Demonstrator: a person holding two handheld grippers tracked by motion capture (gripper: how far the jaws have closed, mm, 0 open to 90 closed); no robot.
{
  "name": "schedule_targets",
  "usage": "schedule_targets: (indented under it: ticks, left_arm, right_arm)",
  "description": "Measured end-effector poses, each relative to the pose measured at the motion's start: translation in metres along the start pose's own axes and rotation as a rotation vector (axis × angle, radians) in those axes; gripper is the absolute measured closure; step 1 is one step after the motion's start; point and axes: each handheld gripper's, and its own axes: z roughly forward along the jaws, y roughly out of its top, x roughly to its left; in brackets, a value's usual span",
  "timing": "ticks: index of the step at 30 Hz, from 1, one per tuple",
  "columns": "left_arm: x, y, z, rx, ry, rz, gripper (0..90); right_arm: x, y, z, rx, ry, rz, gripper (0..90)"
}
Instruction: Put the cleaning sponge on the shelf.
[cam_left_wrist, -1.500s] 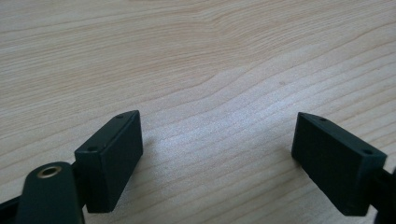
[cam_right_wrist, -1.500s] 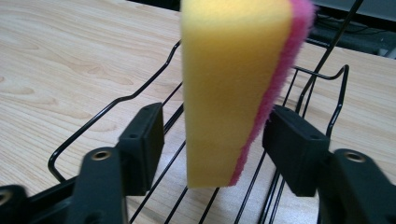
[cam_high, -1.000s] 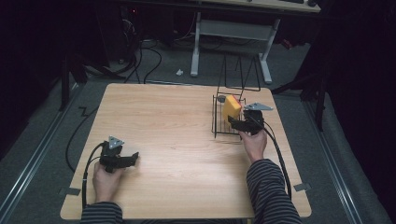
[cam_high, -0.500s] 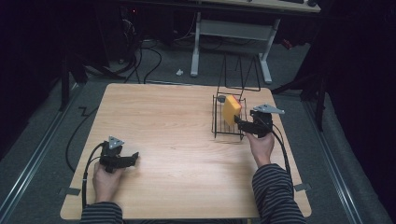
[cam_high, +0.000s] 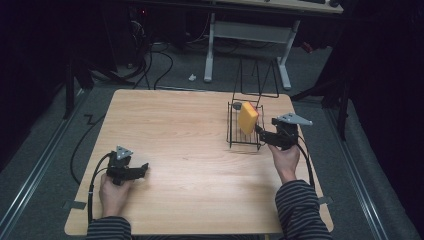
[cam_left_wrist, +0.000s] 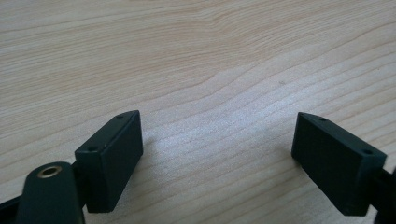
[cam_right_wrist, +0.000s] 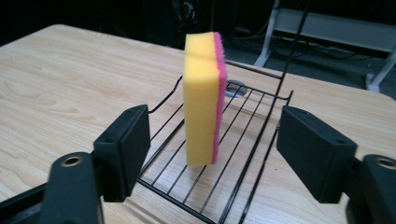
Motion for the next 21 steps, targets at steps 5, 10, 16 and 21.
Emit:
schedule_targets:
  ticks: [5,10,16,21]
  left_arm:
    - [0.000,0.000,0.000,0.000,0.000,0.000,17.0]
    - [0.000,0.000,0.000,0.000,0.000,0.000,17.0]
    - [0.000,0.000,0.000,0.002,-0.002,0.001,17.1]
    - [0.000,0.000,0.000,0.002,-0.002,0.001,17.1]
  right_arm:
    - [-0.007,-0.004,-0.008,0.014,-0.008,0.024,27.3]
    - [-0.009,-0.001,-0.022,-0.027,-0.002,0.031,28.7]
    - [-0.014,-0.005,-0.040,-0.056,-0.008,0.044,29.6]
    - [-0.019,-0.009,-0.052,-0.085,-0.007,0.075,30.5]
